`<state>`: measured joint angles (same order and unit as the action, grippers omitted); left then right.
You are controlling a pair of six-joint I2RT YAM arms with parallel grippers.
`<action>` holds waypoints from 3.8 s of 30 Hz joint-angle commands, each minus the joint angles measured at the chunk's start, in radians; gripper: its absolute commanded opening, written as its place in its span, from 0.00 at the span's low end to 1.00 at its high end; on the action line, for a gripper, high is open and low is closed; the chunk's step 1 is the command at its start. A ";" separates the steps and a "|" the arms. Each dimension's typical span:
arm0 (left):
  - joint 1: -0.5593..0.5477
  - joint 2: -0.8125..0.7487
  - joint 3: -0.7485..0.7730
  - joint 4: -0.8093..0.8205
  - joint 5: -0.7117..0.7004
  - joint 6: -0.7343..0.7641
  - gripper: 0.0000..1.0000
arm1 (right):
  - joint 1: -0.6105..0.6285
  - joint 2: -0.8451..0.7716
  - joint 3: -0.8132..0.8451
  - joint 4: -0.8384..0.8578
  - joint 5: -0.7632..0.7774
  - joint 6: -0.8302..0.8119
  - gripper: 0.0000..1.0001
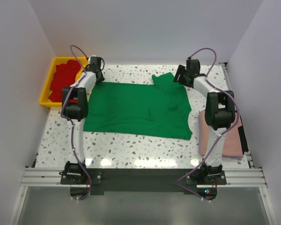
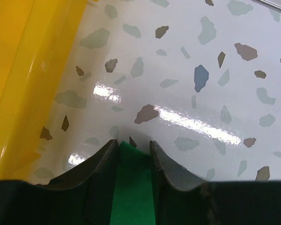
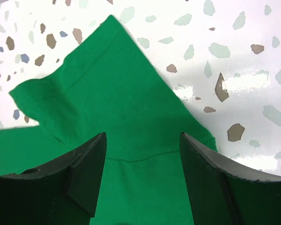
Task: Fold and stack the t-shirts
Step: Fold the tshirt
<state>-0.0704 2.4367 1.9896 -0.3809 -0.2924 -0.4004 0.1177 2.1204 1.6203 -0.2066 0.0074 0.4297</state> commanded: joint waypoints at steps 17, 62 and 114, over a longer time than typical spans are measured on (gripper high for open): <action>0.009 -0.005 -0.029 0.077 0.004 -0.002 0.13 | -0.023 0.191 0.234 -0.048 -0.011 -0.037 0.74; 0.024 -0.064 -0.094 0.244 0.125 -0.043 0.00 | 0.008 0.375 0.639 -0.298 0.190 -0.075 0.00; 0.106 -0.525 -0.597 0.194 0.127 -0.130 0.00 | 0.014 -0.620 -0.583 0.019 0.022 0.115 0.00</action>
<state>0.0204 1.9797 1.4124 -0.1818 -0.1230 -0.5072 0.1284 1.5558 1.0687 -0.2295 0.0330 0.5262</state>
